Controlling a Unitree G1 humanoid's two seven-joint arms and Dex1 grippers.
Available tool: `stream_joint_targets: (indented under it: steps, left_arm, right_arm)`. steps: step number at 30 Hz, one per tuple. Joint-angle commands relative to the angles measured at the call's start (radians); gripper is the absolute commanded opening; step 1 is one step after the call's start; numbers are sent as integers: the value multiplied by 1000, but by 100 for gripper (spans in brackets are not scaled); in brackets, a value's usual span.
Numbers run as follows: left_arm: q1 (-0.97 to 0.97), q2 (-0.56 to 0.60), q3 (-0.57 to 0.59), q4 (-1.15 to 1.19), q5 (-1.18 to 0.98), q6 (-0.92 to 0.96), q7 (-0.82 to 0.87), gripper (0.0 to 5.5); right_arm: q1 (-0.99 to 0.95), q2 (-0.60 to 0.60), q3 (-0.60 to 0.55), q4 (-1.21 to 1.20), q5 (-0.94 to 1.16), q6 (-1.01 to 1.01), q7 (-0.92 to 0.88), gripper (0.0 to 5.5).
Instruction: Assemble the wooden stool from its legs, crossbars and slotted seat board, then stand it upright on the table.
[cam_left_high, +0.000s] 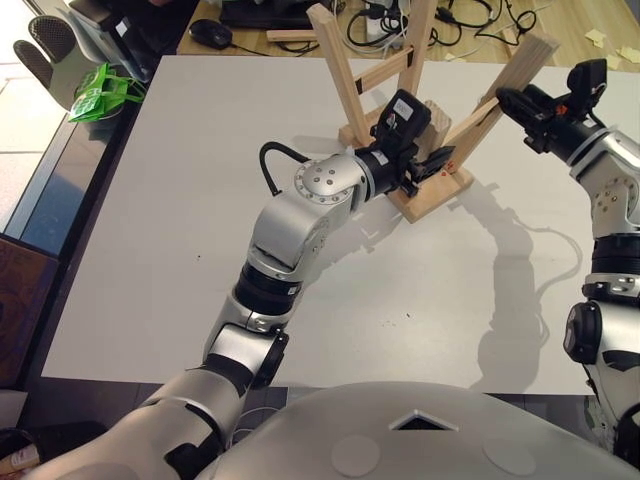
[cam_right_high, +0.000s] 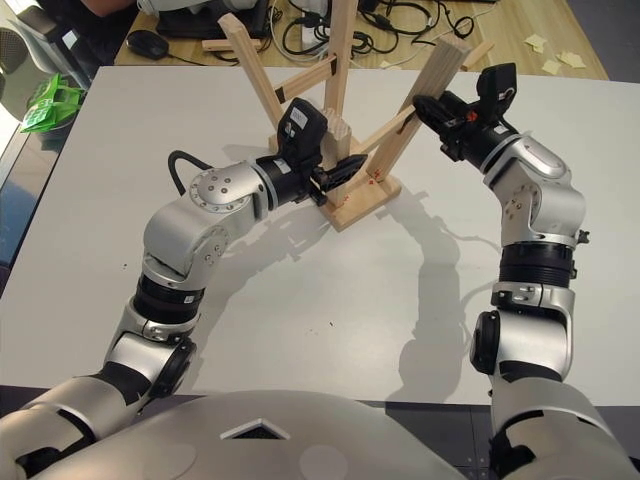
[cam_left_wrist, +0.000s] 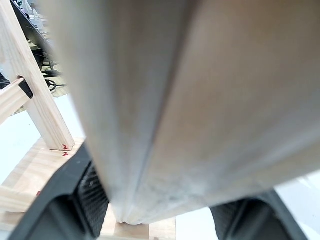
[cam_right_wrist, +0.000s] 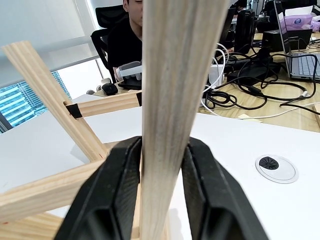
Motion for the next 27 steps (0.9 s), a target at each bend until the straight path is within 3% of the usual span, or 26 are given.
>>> stream_joint_targets:
  steps: [1,27]
  left_arm:
    - [44,24,-19,28,2,55,-16,233]
    - [47,26,-12,22,8,68,-20,233]
  right_arm:
    - [43,-41,-20,1,-38,-16,-35,111]
    - [199,-76,9,-53,-66,-204,41,110]
